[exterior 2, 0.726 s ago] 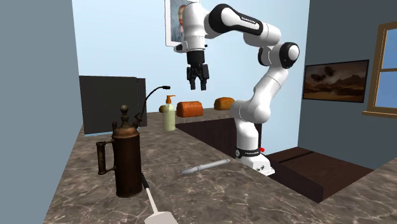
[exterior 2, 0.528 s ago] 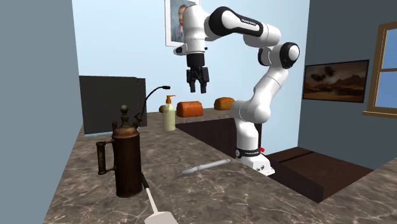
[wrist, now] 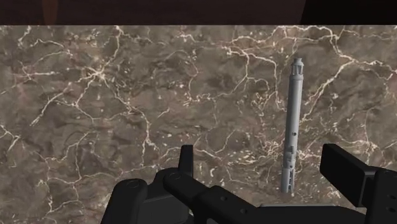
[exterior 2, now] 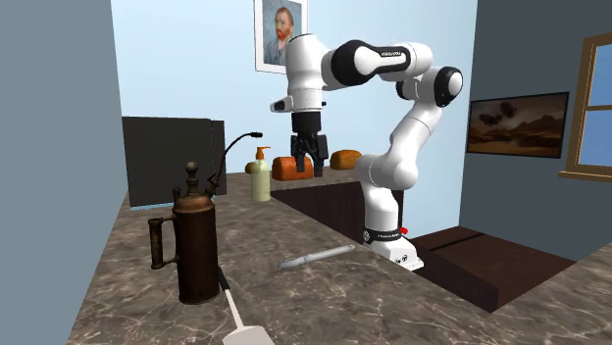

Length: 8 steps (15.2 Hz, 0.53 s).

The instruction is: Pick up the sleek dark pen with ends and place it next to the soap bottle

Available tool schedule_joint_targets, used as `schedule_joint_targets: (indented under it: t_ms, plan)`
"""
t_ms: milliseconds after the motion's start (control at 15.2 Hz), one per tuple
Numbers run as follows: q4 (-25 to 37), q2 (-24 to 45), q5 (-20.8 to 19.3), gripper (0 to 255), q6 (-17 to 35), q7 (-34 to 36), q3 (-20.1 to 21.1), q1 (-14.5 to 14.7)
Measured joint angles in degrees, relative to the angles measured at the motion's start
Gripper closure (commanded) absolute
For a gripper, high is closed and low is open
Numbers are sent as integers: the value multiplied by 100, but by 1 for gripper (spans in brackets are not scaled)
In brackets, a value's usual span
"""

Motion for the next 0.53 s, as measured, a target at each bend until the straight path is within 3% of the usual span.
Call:
schedule_joint_targets:
  t_ms: [528]
  plan:
    - [-655, 750, 541, 0, 1640, 578, 751, 289]
